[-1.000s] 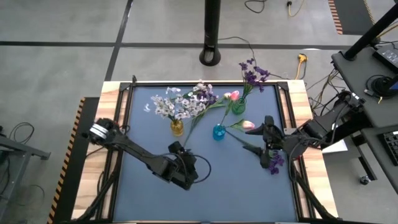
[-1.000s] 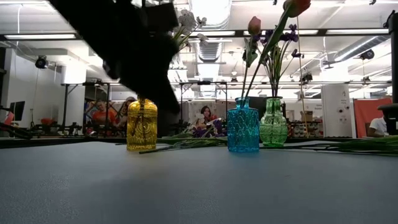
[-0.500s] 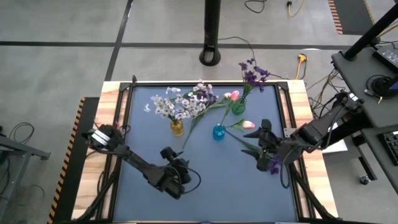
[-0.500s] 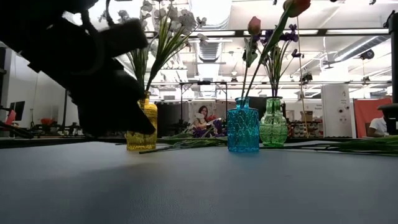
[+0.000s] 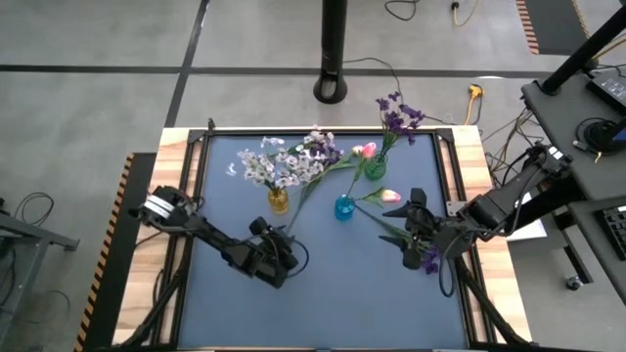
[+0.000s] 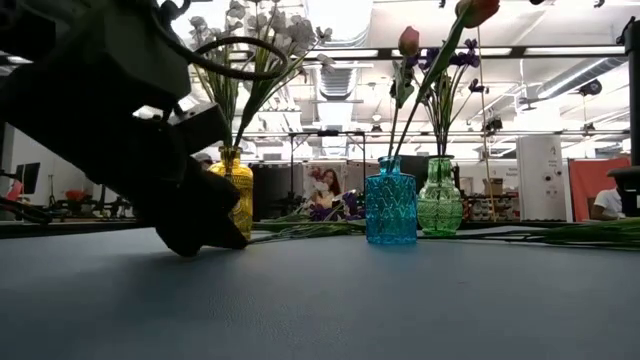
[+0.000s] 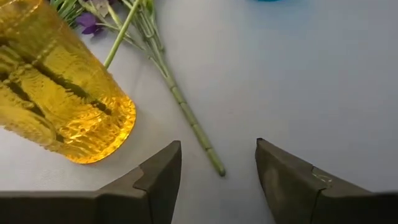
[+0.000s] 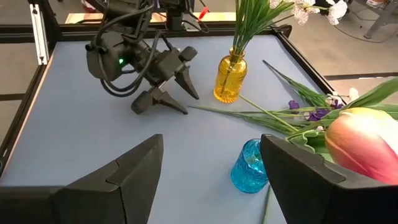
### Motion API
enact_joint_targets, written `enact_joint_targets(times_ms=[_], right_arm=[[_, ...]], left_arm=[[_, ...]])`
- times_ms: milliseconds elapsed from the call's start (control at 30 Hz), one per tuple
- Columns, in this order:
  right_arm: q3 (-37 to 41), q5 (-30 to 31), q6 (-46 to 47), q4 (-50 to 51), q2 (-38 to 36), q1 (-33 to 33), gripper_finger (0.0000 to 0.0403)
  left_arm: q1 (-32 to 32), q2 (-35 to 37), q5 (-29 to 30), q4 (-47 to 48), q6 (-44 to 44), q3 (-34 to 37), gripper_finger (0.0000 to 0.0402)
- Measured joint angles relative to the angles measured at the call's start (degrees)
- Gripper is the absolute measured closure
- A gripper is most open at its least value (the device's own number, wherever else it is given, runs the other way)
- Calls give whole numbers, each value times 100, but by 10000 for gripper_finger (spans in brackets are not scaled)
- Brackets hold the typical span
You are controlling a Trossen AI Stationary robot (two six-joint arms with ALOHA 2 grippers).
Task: Sort flowers into vase by color
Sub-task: Put the top violet flowers into the green flower vase
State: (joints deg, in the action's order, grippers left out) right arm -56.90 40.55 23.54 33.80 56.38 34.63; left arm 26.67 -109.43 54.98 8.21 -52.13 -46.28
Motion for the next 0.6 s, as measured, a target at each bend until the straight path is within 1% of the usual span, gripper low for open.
enact_joint_targets(times_ms=[233,433,600], right_arm=[[0,-1,140,-20,0,0,140],[0,-45,407,-11,0,0,144],[0,-49,456,2,0,0,145]], left_arm=[[-94,11,-89,-210,-10,170,248],[-177,17,-241,-227,-147,218,297],[-196,9,-251,-221,-141,222,338]])
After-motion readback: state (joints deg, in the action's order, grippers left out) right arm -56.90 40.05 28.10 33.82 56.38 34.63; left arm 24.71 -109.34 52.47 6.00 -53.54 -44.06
